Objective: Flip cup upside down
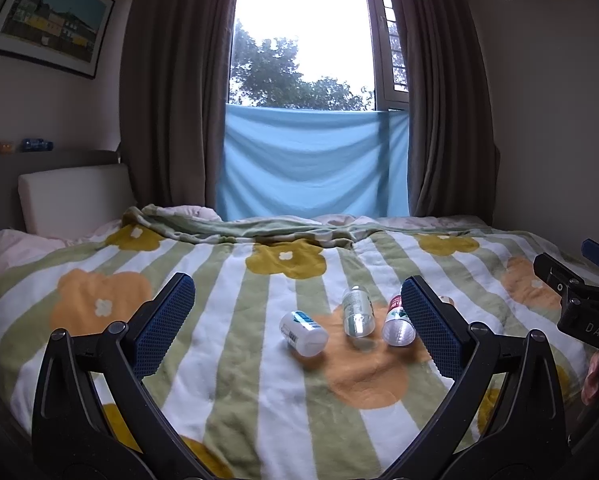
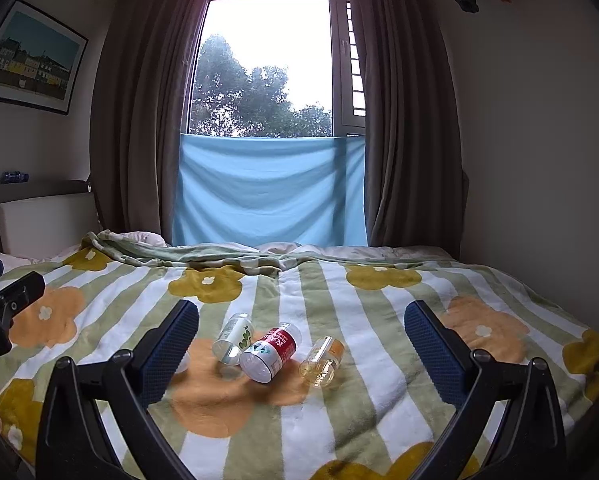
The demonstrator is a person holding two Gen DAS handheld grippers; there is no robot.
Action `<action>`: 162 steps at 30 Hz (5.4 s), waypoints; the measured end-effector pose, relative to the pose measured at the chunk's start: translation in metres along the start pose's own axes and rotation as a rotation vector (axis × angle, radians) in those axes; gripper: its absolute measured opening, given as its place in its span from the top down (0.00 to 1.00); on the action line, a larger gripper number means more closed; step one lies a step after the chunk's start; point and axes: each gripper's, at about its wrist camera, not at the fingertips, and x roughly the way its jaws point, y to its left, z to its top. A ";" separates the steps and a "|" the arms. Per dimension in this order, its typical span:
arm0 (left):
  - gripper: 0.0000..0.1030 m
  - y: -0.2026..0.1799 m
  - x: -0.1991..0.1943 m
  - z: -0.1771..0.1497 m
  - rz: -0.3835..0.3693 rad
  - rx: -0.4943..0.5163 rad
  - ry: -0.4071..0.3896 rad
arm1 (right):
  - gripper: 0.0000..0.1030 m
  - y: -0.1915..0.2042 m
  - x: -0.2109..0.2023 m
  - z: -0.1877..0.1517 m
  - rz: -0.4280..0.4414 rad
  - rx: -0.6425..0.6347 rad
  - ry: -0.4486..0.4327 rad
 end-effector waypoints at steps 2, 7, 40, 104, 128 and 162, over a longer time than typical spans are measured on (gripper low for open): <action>0.00 0.000 0.001 0.000 0.001 0.000 0.000 | 0.00 0.002 -0.001 -0.001 -0.003 -0.003 -0.001; 0.00 -0.001 0.001 0.000 0.003 0.008 0.001 | 0.00 0.003 -0.001 -0.003 0.000 -0.002 0.002; 0.00 -0.002 0.005 -0.005 -0.013 -0.015 0.030 | 0.00 0.009 -0.003 -0.010 0.015 -0.015 0.008; 0.00 -0.008 0.239 -0.072 0.057 -0.072 0.444 | 0.00 0.010 0.082 -0.072 0.133 -0.013 0.205; 0.29 0.014 0.341 -0.129 0.004 -0.254 0.695 | 0.00 0.007 0.127 -0.103 0.161 0.009 0.296; 0.25 -0.092 0.177 -0.156 -0.433 0.148 0.745 | 0.00 -0.031 0.056 -0.079 0.074 0.045 0.294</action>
